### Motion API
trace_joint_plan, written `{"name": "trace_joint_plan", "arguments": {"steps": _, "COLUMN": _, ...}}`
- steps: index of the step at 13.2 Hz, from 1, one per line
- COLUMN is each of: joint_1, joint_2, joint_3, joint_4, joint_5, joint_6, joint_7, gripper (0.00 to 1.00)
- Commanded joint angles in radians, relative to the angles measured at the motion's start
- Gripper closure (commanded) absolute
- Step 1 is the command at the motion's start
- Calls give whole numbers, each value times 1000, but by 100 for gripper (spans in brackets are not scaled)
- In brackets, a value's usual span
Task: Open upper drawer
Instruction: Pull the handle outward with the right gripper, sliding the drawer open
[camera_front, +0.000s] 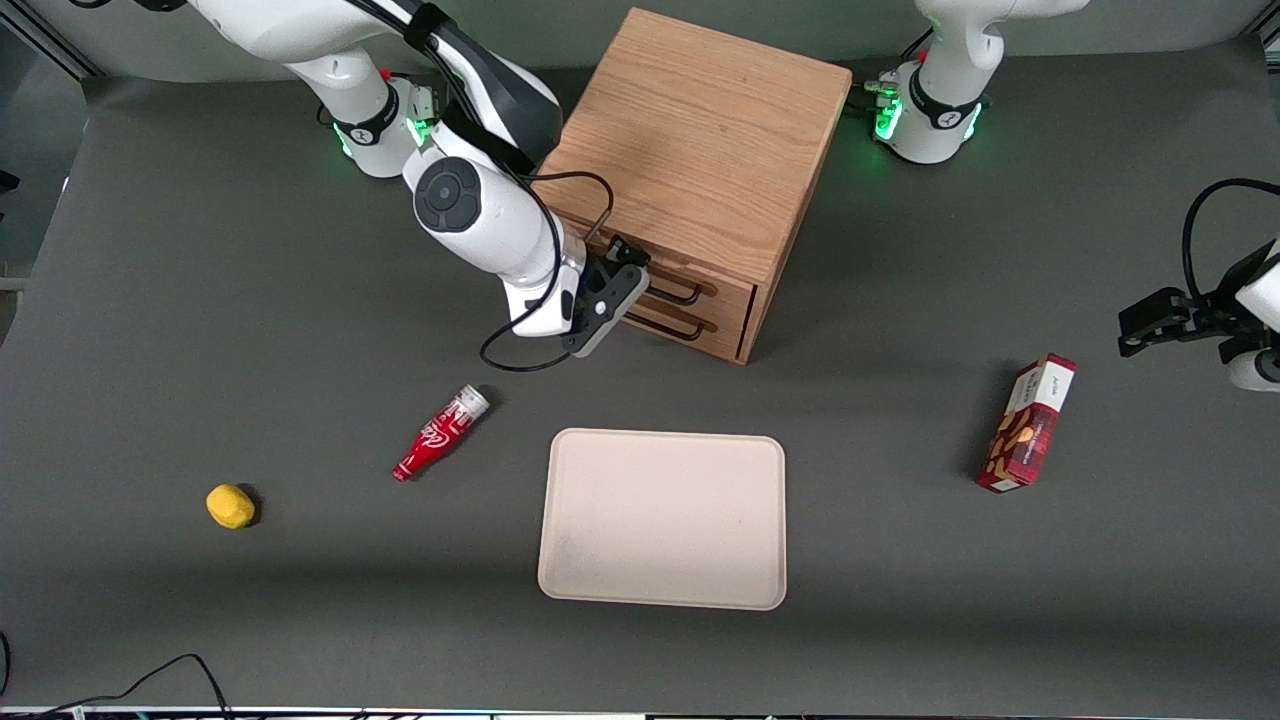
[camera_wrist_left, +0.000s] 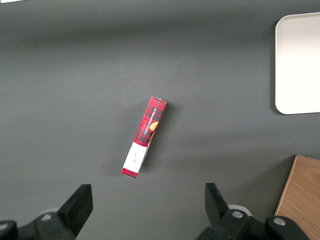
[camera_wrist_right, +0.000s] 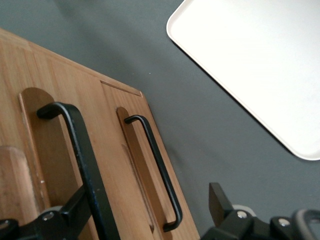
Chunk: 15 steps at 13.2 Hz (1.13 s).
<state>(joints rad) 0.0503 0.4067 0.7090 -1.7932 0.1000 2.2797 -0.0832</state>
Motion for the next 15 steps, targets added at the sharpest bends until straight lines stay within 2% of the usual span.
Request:
{"name": "trace_joint_plan", "arguments": {"steps": 1, "joint_1": -21, "joint_2": 17, "joint_3": -8, "joint_4": 5, "joint_5": -36, "joint_6": 20, "joint_7": -49, "gripper": 0}}
{"name": "trace_joint_plan", "arguments": {"steps": 3, "joint_1": -24, "joint_2": 20, "joint_3": -17, "joint_4": 21, "joint_5": -110, "joint_6": 21, "joint_7": -66, "gripper": 0}}
{"name": "trace_joint_plan", "arguments": {"steps": 4, "joint_1": -32, "joint_2": 35, "joint_3": -19, "joint_4": 34, "joint_5": -121, "joint_6": 21, "joint_7": -67, "gripper": 0}}
{"name": "trace_joint_plan", "arguments": {"steps": 8, "joint_1": -59, "joint_2": 90, "joint_3": -29, "joint_4": 100, "joint_5": -143, "joint_6": 20, "joint_7": -145, "gripper": 0}}
{"name": "trace_joint_plan", "arguments": {"steps": 15, "joint_1": -64, "joint_2": 135, "joint_3": -89, "joint_4": 221, "joint_5": -151, "joint_6": -23, "joint_7": -181, "gripper": 0}}
